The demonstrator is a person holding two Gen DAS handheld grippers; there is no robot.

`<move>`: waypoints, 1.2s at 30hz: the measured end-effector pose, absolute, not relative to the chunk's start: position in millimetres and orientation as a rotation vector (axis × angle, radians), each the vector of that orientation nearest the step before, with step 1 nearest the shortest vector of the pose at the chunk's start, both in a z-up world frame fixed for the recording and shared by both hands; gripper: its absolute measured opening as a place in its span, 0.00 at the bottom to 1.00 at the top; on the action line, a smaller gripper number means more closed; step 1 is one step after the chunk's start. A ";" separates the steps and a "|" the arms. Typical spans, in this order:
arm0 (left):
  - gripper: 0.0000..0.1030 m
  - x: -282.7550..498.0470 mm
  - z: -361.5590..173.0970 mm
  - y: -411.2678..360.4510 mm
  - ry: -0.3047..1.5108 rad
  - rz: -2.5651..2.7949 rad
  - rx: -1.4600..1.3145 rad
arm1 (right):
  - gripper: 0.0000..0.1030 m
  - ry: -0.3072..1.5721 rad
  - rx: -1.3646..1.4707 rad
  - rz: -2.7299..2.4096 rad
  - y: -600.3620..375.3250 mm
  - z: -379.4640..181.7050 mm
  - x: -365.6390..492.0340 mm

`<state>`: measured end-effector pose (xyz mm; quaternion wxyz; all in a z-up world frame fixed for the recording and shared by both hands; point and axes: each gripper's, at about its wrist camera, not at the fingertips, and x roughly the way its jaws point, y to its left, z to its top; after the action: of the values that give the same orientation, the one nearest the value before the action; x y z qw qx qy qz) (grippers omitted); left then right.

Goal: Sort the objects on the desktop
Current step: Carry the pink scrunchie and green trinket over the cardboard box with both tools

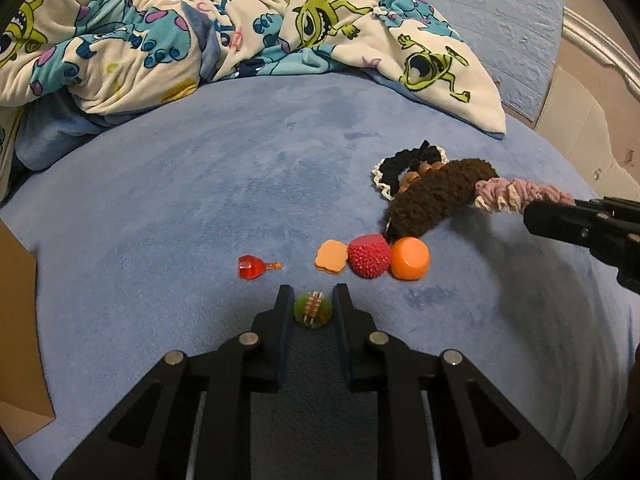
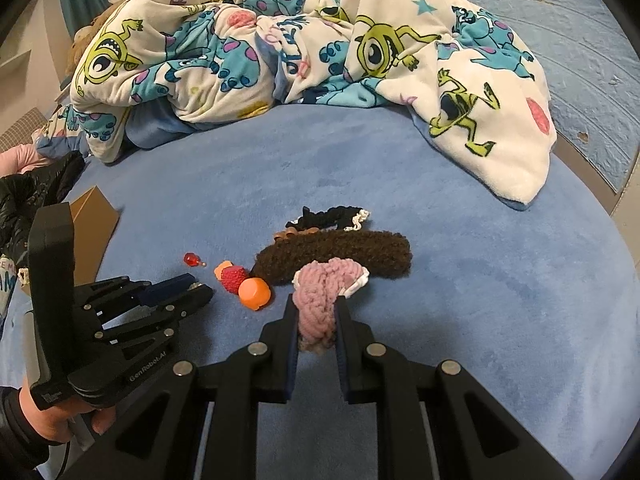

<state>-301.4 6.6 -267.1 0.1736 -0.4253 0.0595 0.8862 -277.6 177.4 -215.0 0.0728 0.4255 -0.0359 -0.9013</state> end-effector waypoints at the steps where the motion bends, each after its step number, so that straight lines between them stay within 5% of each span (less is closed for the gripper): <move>1: 0.19 -301.2 -266.5 6.5 0.165 2.514 -1.208 | 0.15 -0.107 1.277 -2.707 177.3 -214.6 -277.5; 36: 0.19 -250.7 -184.1 -60.3 0.067 2.694 -1.152 | 0.15 -0.023 1.142 -2.686 104.1 -149.1 -264.0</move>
<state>-250.7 -60.3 -184.1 0.1054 -0.3909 0.0226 0.9141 -264.0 104.1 -149.1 0.1112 0.3888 -0.0077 -0.9145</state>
